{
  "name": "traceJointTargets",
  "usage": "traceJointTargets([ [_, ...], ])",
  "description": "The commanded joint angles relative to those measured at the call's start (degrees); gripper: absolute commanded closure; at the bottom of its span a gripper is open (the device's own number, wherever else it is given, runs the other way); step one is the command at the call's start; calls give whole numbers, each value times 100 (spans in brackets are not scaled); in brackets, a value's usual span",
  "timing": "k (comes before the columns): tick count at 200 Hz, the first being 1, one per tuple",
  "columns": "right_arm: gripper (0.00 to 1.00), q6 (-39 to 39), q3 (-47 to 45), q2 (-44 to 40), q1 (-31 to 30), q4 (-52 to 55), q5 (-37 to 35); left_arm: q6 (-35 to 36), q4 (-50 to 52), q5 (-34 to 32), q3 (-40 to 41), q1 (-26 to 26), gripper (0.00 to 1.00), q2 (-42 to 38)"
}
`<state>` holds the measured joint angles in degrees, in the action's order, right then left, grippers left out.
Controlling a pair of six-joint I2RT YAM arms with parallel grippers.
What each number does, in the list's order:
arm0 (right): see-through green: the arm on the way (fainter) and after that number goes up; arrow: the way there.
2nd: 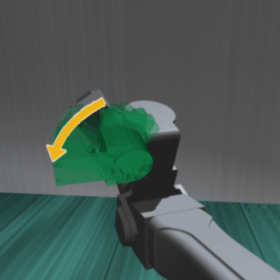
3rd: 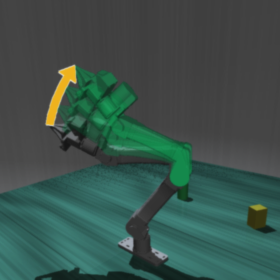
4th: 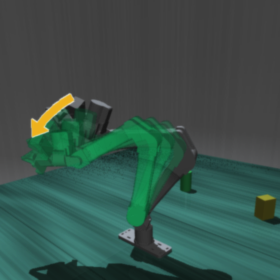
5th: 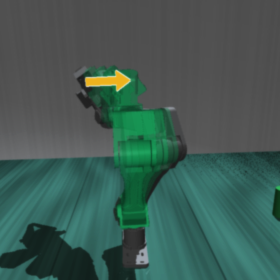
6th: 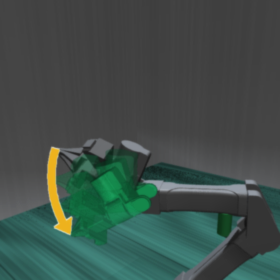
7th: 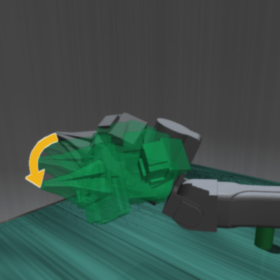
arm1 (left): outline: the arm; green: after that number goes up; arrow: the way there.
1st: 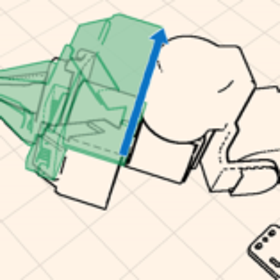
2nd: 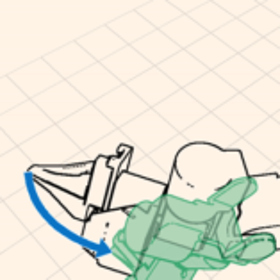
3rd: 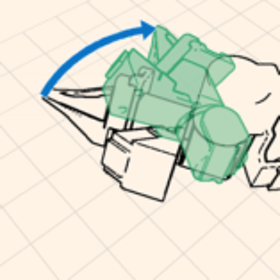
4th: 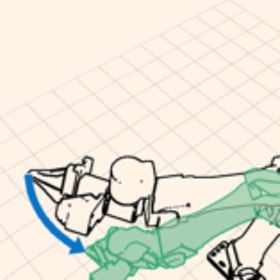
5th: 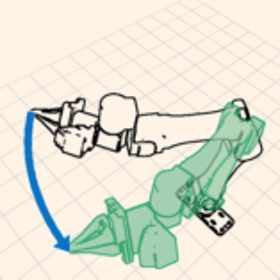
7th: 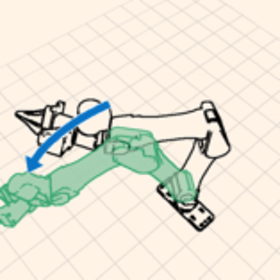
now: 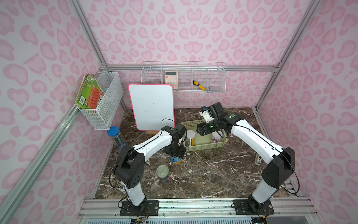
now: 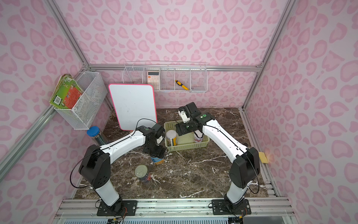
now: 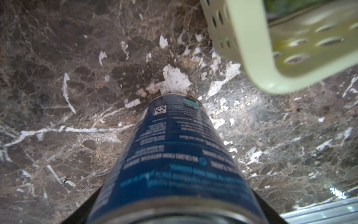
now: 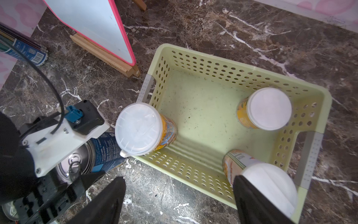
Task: Put the canned food in the basket
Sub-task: Pick up the canned food from the center of the board, then place the canned food in the basket.
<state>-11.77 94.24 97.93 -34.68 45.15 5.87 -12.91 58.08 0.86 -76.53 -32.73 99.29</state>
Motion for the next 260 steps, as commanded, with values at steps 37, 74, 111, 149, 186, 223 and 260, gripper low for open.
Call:
traceJointTargets([
  [37, 10, 34, -138, -228, 179, -251, 226, -80, 1290, -274, -869, -16, 83, -1020],
  [74, 10, 35, -227, -470, 376, -387, 383, 70, 1621, -313, -1891, -28, 84, -1544],
  [111, 10, 78, -426, -704, 496, -501, 574, 360, 1396, -665, -3055, -17, 84, -1289],
  [149, 11, 61, -776, -979, 599, -674, 606, 797, 1213, -875, -4237, 24, 84, -197],
  [186, 11, 78, -1366, -1314, 824, -959, 721, 1252, 1582, -765, -5893, 205, 85, 1211],
  [223, 11, 111, -1930, -1470, 1084, -1164, 904, 1422, 1730, -342, -7095, 285, 87, 2307],
  [260, 11, 190, -2221, -1509, 1199, -1259, 961, 1575, 1615, -232, -7064, 348, 90, 2813],
])
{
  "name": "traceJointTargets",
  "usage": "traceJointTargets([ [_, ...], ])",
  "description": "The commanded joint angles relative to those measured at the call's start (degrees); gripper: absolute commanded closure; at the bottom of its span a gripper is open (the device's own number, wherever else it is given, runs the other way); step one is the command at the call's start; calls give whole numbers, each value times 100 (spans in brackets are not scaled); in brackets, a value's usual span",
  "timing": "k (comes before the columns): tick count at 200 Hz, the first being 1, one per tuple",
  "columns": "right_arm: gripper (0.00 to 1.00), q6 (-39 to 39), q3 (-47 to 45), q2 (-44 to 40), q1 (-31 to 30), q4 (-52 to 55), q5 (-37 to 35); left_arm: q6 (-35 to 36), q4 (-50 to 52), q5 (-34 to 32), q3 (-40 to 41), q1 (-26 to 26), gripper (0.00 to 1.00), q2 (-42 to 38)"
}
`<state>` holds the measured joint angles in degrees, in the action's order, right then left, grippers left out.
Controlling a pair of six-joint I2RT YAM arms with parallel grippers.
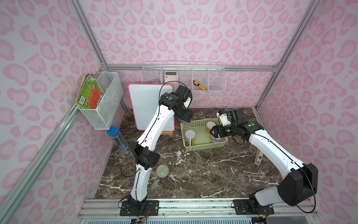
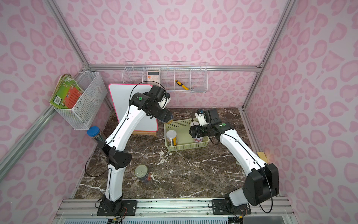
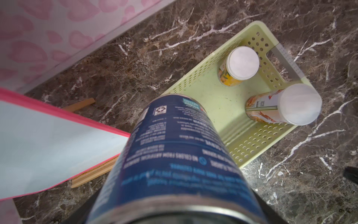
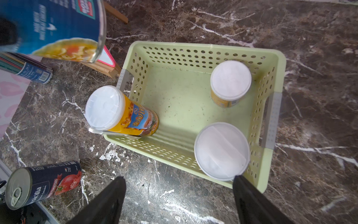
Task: Put the canned food in the basket
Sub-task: Place the canned food in the basket.
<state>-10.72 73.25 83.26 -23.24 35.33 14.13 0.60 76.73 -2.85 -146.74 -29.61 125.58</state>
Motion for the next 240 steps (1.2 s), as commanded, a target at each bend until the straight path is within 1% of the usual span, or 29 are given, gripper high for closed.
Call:
traceJointTargets([
  [1, 11, 87, -129, -41, 61, -280, 143, 231, -248, 138, -41, 34, 90, 194],
  [19, 11, 144, -231, -34, 90, -307, 186, 294, -312, 36, -48, 53, 90, 366],
  [64, 11, 149, -496, 25, 133, -428, 264, 414, -337, 13, -39, 63, 90, 789],
  [103, 11, 171, -549, 111, 132, -442, 294, 598, -505, 116, -39, 65, 90, 1025],
  [134, 11, 181, -562, 139, 135, -452, 291, 623, -466, 360, -39, 50, 91, 1124],
  [172, 11, 175, -563, 179, 137, -444, 321, 728, -396, 300, -44, 36, 92, 1258],
  [184, 11, 176, -566, 175, 136, -444, 327, 756, -388, 243, -41, 35, 91, 1304],
  [202, 11, 176, -575, 207, 136, -457, 336, 841, -357, 267, -40, 39, 86, 1374],
  [240, 11, 184, -580, 239, 136, -442, 359, 959, -290, 259, -48, 40, 85, 1552],
])
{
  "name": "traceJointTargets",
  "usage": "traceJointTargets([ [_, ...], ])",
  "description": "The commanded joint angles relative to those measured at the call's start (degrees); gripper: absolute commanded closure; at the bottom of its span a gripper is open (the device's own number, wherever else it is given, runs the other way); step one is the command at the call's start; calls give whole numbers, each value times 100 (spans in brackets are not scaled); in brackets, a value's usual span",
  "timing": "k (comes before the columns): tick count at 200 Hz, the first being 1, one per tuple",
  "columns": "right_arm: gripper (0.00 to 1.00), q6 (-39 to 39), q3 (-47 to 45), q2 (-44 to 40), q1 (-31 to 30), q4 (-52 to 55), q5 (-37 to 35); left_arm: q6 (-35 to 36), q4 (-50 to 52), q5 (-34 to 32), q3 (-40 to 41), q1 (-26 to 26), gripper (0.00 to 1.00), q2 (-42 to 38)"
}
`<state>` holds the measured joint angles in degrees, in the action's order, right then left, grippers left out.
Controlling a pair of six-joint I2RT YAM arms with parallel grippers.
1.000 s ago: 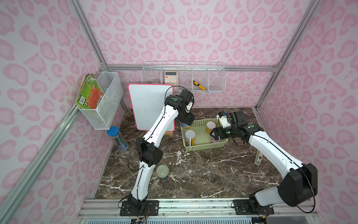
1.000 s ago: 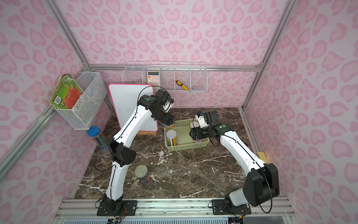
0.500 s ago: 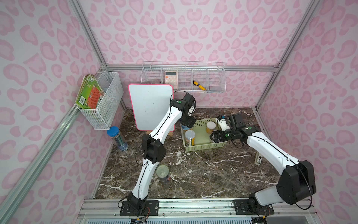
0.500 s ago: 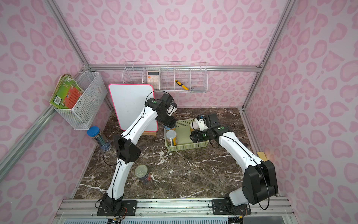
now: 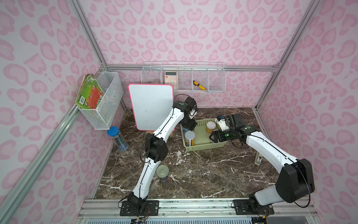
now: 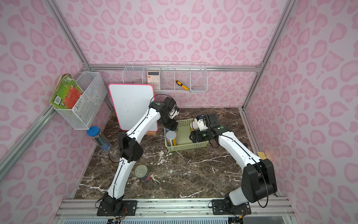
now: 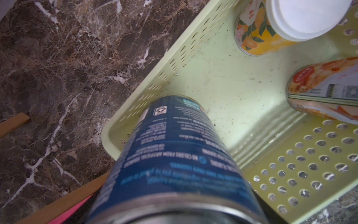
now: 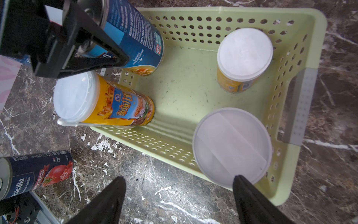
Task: Put the canned food in the basket
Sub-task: Place the canned food in the basket.
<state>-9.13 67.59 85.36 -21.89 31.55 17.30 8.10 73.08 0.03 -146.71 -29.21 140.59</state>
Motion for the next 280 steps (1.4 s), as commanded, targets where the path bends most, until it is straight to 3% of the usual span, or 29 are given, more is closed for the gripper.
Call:
traceJointTargets([
  [1, 11, 25, -12, 31, 0, -71, 44, 210, 79, -34, -50, -3, 85, 53],
  [17, 11, 22, -12, 33, -5, -79, 49, 253, 59, -75, -50, -5, 82, 86],
  [32, 11, 17, -17, 49, 0, -82, 64, 228, -1, -163, -50, 1, 63, 106],
  [46, 11, 16, -14, 72, -8, -88, 88, 227, -45, -194, -52, -6, 55, 92],
  [60, 11, -1, -16, 80, -6, -96, 98, 219, -98, -246, -50, -14, 40, 69],
  [157, 11, -45, -182, -24, -17, -193, 194, 123, -402, -373, -50, -12, 10, -85],
  [163, 10, -44, -192, -29, -13, -195, 195, 107, -400, -380, -55, -6, 1, -80],
  [224, 10, -72, -297, -111, -17, -243, 229, 3, -492, -494, -37, 21, 1, -276],
  [239, 10, -76, -294, -138, -15, -241, 219, -179, -699, -1026, 84, 4, 1, -451],
  [280, 11, -115, -309, -250, -7, -313, 125, -272, -1458, -1643, 654, 5, 1, -1366],
])
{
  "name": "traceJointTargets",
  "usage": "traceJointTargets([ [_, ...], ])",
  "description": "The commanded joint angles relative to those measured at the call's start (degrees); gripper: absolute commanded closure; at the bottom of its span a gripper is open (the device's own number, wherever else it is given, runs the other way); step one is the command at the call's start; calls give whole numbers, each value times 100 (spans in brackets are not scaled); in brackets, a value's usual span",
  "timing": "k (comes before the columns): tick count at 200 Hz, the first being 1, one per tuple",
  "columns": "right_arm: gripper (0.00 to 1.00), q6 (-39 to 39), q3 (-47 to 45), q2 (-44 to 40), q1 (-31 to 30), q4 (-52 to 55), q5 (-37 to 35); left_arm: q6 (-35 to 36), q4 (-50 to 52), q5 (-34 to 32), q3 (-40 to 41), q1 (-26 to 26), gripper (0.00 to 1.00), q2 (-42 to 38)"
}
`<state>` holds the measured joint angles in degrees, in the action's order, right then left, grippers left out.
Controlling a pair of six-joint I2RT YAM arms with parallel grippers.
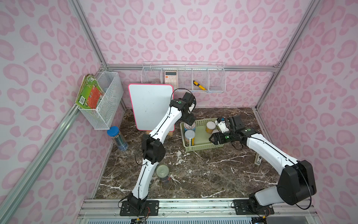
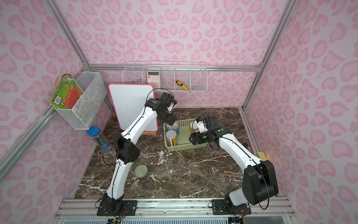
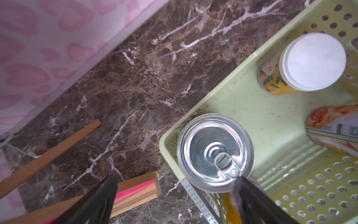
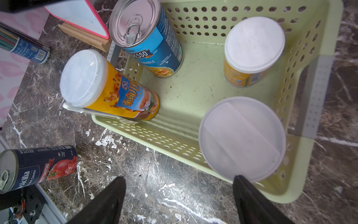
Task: Put the canned food in the basket
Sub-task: Place the canned food in the basket, then pick up the canned food from the center of the board.
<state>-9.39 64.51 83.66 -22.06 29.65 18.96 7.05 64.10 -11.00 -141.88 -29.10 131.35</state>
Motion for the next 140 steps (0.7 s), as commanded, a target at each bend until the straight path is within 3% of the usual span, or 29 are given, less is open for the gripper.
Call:
traceJointTargets([
  [1, 11, -89, 0, -83, 10, -129, -42, -172, -562, -550, 175, -2, 1, -465],
  [25, 11, -111, 17, -134, 40, -155, -45, -464, -468, -792, 373, -51, 1, -1220],
  [49, 10, -157, 38, -242, 118, -148, -76, -914, -17, -1044, 1276, -205, 0, -2492],
  [81, 10, -210, 53, -351, 156, -190, -7, -1880, 550, -350, 3709, -722, 1, -4377],
  [110, 10, -239, 70, -351, 150, -160, 145, -2996, 1550, 196, 5522, -1120, 1, -5268],
  [140, 10, -257, 51, -298, 94, -240, 231, -3675, 1228, 421, 7149, -1172, 1, -5910],
])
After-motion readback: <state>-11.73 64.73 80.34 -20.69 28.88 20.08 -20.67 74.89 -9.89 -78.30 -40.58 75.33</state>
